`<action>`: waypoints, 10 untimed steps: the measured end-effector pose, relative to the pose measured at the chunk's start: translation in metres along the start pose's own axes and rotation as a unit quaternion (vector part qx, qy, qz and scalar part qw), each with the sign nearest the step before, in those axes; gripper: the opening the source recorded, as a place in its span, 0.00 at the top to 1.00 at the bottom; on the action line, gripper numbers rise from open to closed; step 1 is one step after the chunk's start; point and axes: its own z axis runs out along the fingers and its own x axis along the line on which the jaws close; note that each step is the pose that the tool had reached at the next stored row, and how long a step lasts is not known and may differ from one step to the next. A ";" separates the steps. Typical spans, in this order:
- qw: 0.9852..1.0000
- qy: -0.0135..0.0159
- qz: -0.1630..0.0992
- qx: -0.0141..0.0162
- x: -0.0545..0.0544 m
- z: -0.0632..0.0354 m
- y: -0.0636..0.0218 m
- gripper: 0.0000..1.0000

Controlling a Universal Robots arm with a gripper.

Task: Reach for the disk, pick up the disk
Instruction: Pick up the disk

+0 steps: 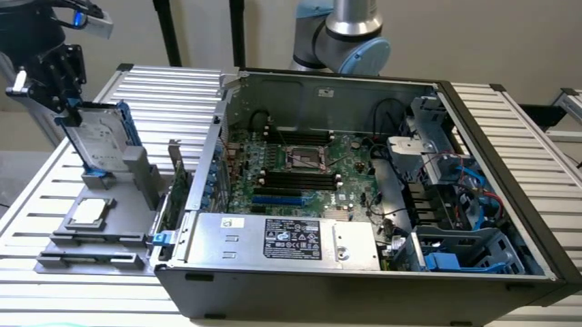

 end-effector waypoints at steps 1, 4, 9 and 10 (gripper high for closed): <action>1.000 0.000 0.000 0.000 0.000 -0.0048 -0.0007 0.67; 1.000 0.000 0.000 0.000 0.000 -0.0184 -0.0025 0.67; 1.000 0.000 0.000 0.000 0.001 -0.0410 -0.0065 0.67; 1.000 0.000 0.000 0.000 0.001 -0.0455 -0.0076 0.67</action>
